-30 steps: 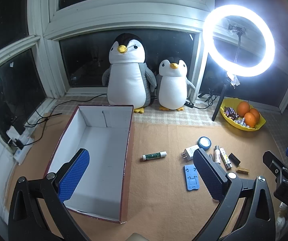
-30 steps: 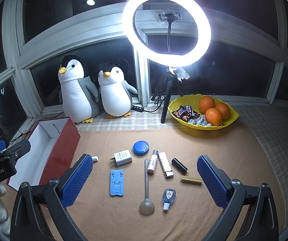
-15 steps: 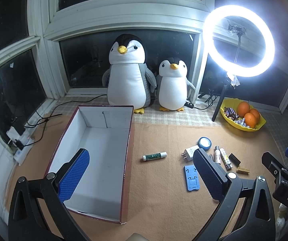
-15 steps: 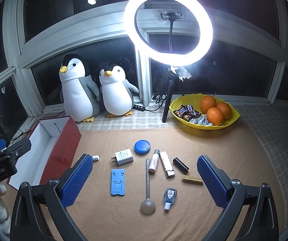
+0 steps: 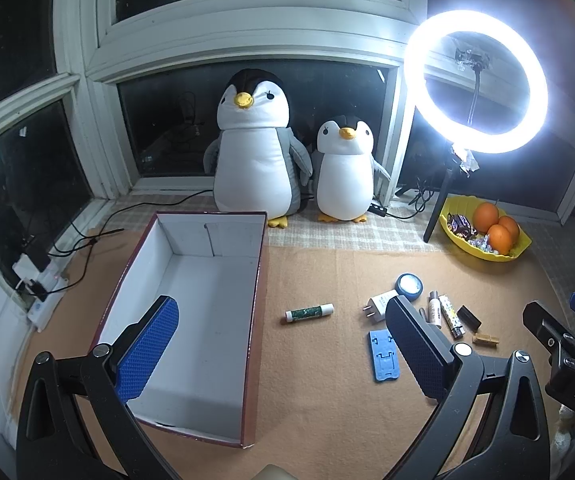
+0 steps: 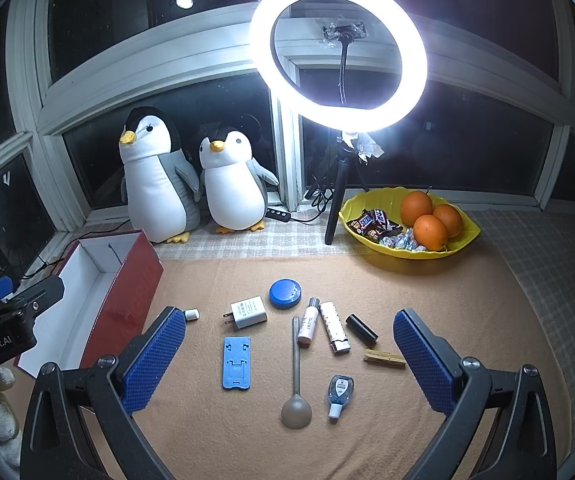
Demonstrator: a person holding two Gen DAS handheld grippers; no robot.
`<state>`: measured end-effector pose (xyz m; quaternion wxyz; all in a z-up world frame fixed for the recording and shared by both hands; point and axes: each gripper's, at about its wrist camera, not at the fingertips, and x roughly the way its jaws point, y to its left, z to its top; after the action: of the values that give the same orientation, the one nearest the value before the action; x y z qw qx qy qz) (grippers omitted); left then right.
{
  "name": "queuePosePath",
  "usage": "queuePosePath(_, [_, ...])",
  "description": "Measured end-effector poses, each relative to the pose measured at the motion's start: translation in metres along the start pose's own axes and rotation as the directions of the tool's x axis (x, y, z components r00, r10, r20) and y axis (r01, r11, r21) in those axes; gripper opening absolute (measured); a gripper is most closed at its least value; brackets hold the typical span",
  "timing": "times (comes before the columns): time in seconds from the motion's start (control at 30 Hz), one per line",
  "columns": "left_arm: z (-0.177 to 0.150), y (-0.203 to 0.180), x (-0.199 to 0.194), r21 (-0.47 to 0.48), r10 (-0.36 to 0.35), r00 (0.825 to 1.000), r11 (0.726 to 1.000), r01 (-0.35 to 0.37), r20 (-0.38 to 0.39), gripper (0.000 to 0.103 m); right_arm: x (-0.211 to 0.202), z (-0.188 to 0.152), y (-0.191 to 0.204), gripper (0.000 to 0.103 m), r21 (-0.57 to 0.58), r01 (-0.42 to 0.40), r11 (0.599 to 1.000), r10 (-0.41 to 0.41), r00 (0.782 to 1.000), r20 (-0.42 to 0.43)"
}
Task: Organize rigid objects
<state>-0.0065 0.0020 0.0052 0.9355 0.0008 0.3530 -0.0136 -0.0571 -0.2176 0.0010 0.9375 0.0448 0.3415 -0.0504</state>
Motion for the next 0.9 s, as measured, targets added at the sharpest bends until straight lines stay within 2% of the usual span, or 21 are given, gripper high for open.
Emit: queuePosePath(0.9, [-0.0006, -0.0003, 0.0002, 0.002, 0.001, 1.0, 1.0, -0.001, 0.002, 0.103, 0.0009, -0.0024, 0.0025, 0.103, 0.0, -0.002, 1.0, 0.002, 1.0, -0.005])
